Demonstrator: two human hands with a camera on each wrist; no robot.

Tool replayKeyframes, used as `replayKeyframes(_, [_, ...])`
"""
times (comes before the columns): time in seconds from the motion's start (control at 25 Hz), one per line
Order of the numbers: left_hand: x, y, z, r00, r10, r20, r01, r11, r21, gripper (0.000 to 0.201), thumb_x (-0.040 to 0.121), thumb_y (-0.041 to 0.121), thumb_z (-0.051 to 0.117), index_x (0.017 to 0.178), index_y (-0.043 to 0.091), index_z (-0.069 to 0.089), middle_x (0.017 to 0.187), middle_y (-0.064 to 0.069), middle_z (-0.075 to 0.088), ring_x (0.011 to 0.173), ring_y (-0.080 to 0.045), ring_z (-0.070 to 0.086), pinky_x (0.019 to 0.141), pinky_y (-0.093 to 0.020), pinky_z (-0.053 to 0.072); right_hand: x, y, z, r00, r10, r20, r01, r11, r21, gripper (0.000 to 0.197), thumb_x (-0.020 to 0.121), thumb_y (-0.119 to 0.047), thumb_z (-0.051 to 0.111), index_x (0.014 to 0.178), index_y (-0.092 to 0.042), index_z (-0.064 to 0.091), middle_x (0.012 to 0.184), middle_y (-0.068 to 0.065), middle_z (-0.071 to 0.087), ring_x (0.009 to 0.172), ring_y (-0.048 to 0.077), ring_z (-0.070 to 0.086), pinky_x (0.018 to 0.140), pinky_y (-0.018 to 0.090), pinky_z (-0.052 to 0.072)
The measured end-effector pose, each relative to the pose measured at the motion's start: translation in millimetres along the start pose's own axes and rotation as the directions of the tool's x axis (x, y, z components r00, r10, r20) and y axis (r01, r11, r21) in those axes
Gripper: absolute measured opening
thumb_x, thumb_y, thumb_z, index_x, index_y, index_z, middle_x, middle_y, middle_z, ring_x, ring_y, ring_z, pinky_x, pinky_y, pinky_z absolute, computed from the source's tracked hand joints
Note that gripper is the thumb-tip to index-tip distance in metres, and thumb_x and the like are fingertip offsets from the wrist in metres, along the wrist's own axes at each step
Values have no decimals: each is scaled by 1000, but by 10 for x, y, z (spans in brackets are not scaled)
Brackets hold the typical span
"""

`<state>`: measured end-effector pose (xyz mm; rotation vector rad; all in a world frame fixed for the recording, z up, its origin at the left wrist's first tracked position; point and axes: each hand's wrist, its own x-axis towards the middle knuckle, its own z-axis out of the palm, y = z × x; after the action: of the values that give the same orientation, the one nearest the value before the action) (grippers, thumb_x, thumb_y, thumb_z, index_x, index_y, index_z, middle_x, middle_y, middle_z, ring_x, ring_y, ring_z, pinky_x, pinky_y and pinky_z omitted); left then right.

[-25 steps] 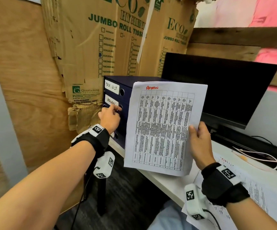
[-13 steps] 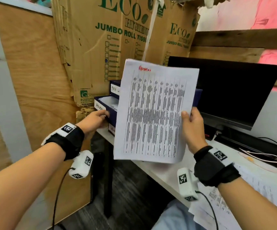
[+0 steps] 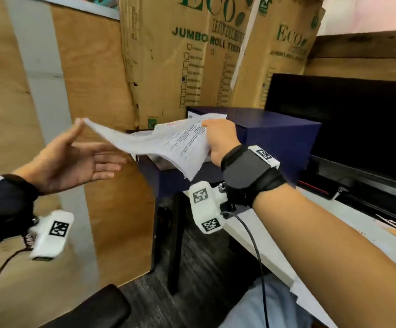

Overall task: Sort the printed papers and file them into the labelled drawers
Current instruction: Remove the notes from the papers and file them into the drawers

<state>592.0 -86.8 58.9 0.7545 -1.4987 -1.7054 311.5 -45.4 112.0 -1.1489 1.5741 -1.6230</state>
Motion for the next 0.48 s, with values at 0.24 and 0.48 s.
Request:
replayKeyframes(0.24, [-139,161,43,992,67,-107,-43,977,210,73,31,63,89,87,17,78,81,-5,75,66,-12,72,56,-19,57,-123,-65,-56,940,251,233,-280,955,97,27,95,12,40,120,10,47,114,22,57,108,39,62,80,43,58])
replayKeyframes(0.48, [100,457,118,957,27,-288,-73,986,-150,63,58,37,84,102,0,59,92,-13,74,79,-6,72,63,-10,54,-136,41,-256,881,368,297,-413,905,104,39,93,12,47,132,13,42,125,25,56,56,23,70,44,21,52])
